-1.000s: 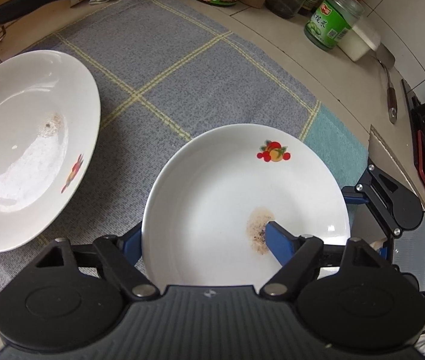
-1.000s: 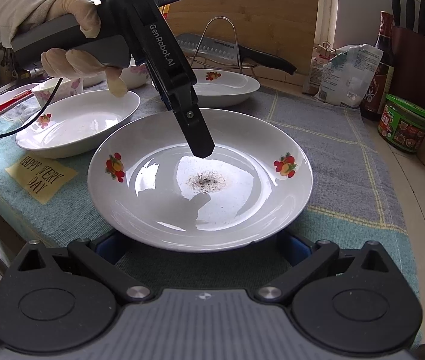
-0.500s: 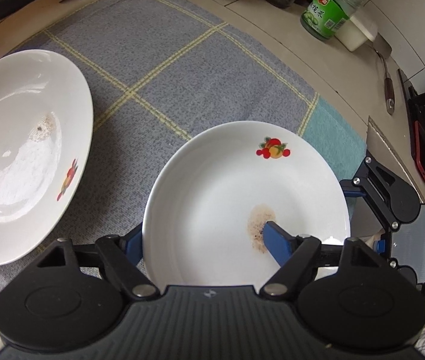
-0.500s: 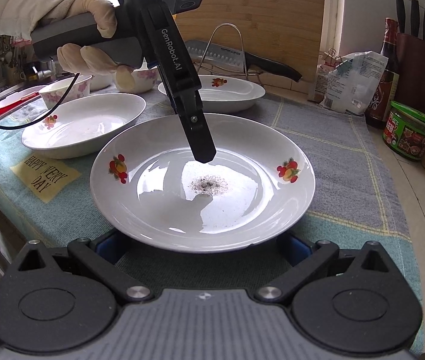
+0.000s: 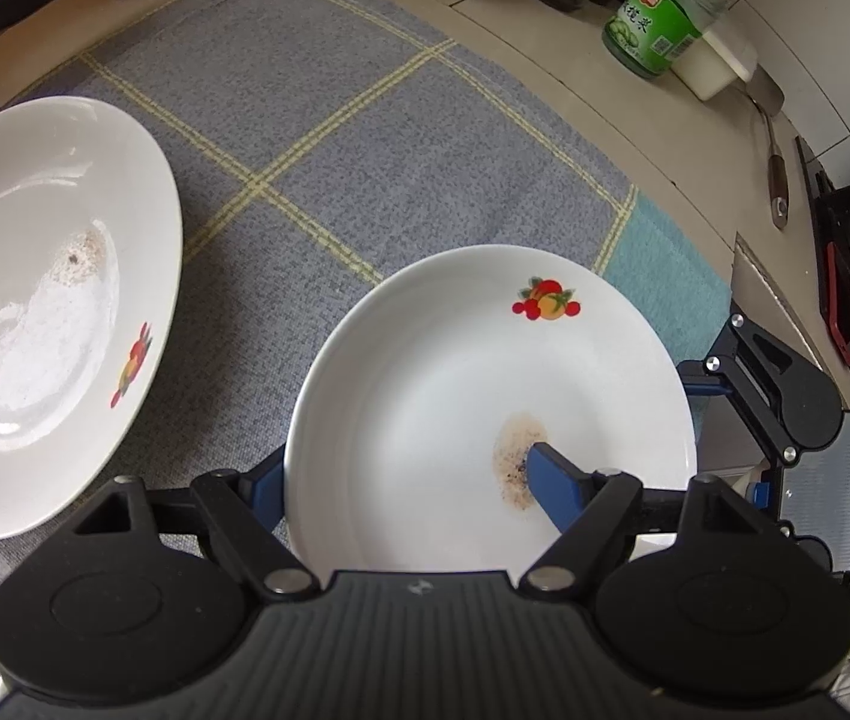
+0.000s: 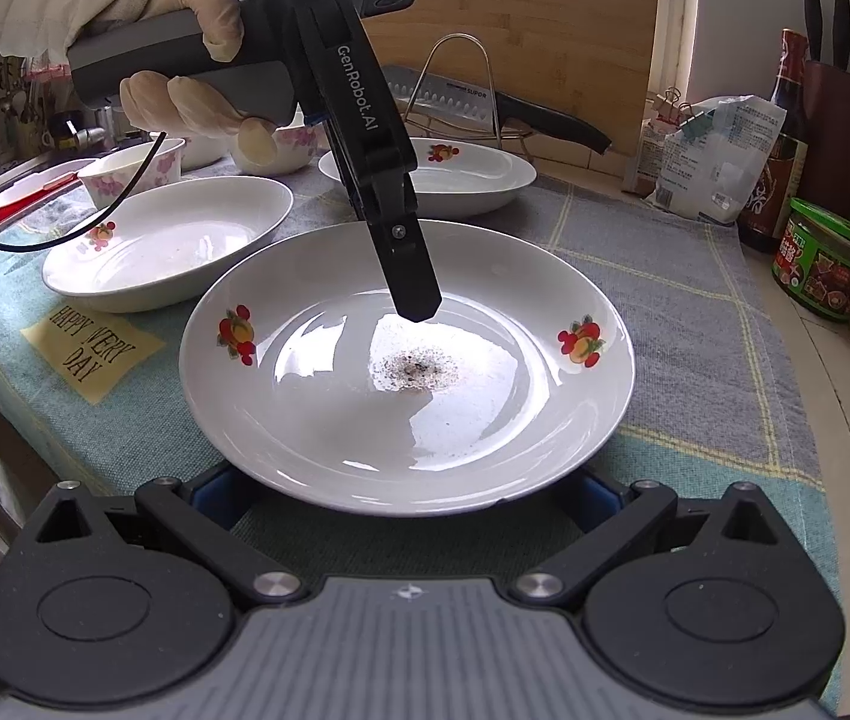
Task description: Organize plates and bowls
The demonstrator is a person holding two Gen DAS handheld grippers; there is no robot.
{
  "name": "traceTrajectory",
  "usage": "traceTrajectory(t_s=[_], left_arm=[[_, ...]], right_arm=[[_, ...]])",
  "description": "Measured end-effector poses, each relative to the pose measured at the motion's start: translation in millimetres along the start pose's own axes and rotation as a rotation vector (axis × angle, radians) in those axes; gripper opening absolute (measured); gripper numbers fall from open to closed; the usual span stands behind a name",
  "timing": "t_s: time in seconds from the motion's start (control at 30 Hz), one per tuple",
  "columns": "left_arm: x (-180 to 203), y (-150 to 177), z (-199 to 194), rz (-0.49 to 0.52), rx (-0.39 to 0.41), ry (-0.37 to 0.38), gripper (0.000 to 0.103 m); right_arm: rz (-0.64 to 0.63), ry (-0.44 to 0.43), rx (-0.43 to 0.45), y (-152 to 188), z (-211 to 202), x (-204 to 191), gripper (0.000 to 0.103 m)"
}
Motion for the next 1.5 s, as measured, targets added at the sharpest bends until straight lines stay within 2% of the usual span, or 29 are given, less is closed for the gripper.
traceTrajectory(t_s=[0.27,0.97,1.5], left_arm=[[1,1,-5,0.011,0.022,0.0,0.078],[6,0,-14,0.062,0.082,-0.04,0.078],[10,-25,-24,0.081,0.139,-0.047,0.078]], right_arm=[[0.015,0.0,-0.029,-3,-1,2,0.103],[0.024,0.024,-0.031,-11,-9,0,0.103],[0.016,0.062,-0.031,-21,-14,13,0.103]])
Point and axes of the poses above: each gripper's, at about its wrist camera, not at the fingertips, and z roughly the way its jaws point, x to its right, y to its underside, the point moved 7 cm from there along z, roughly the way its jaws point, and after that the axes turned 11 degrees about -y, right-handed, at the moved point
